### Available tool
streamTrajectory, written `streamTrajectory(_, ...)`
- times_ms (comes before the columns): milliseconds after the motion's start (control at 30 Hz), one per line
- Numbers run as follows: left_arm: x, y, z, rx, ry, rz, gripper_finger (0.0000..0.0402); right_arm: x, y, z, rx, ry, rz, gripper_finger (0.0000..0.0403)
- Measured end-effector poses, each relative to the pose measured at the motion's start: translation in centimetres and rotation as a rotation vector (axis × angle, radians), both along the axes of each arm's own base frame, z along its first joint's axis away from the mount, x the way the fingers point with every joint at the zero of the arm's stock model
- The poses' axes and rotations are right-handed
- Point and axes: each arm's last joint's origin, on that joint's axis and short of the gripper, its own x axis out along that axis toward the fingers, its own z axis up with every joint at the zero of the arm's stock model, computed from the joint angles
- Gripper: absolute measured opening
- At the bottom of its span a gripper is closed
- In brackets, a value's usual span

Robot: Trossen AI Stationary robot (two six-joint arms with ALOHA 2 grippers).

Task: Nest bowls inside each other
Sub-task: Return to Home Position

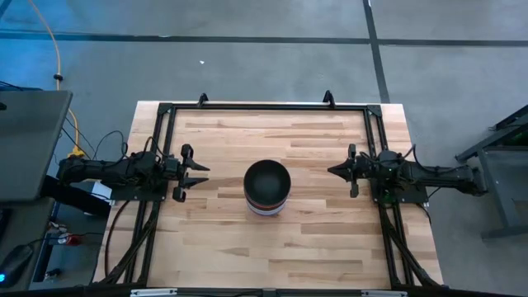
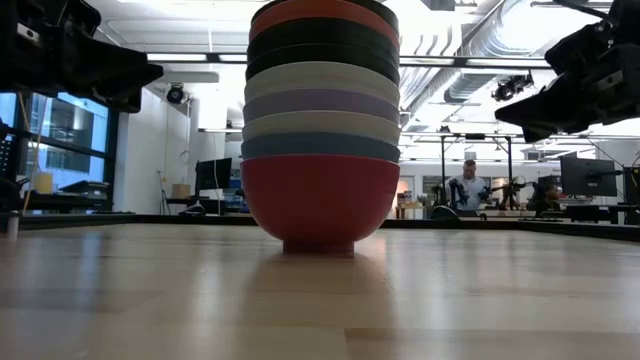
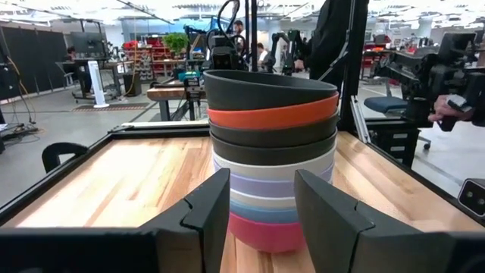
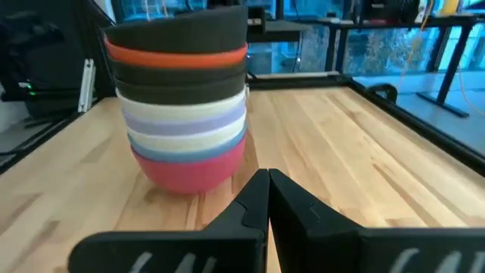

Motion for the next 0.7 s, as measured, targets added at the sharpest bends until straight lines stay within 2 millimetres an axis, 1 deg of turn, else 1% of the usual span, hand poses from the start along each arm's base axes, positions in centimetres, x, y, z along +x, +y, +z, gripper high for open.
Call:
streamTrajectory(367, 0.0, 0.0, 0.1, -0.019, -0.008, -0.001, 0.0136, -0.3, 0.6, 1.4, -0.024, -0.154, 0.093, 0.0000)
streamTrajectory(633, -0.1, 0.0, 1.3, -0.028, -0.138, -0.010, 0.0136, -0.9, 1.3, 2.4, -0.078, -0.274, 0.080, 0.0000)
streamTrajectory(700, -0.1, -0.1, 1.3, -0.015, -0.140, -0.028, 0.0136, -0.9, 1.4, 2.2, -0.079, -0.254, 0.064, 0.0000)
